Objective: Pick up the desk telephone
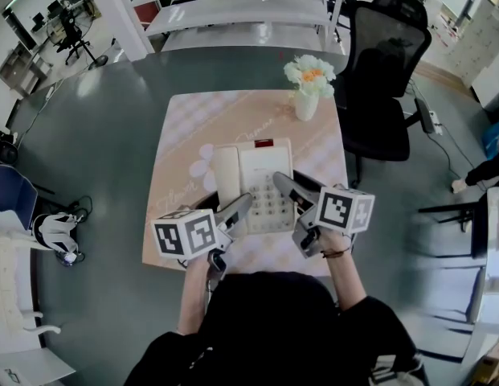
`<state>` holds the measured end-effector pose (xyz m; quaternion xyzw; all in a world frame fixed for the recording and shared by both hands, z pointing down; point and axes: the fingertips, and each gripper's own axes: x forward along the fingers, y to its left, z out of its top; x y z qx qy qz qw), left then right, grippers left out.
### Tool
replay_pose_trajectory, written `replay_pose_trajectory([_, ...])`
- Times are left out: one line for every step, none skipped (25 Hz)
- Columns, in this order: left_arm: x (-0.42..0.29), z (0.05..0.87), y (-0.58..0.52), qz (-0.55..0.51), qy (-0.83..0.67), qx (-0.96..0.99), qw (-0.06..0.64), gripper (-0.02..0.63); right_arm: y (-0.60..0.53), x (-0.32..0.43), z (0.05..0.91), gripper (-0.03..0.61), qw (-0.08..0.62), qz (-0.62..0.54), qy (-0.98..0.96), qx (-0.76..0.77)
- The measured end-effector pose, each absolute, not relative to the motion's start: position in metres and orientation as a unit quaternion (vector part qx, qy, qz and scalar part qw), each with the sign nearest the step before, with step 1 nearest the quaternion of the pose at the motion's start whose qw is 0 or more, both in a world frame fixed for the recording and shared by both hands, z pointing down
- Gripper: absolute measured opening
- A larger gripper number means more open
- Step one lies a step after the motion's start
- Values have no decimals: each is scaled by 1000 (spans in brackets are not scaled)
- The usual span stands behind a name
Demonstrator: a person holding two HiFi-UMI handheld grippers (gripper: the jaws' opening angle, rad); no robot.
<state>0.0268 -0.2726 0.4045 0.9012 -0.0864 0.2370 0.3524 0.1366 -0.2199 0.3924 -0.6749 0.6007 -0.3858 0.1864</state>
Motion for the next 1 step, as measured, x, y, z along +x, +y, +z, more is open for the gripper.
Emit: replay_pose_trajectory([27,405,-272,237,-87,901,353,325,-219,136,393,204,186,-386,600,-675])
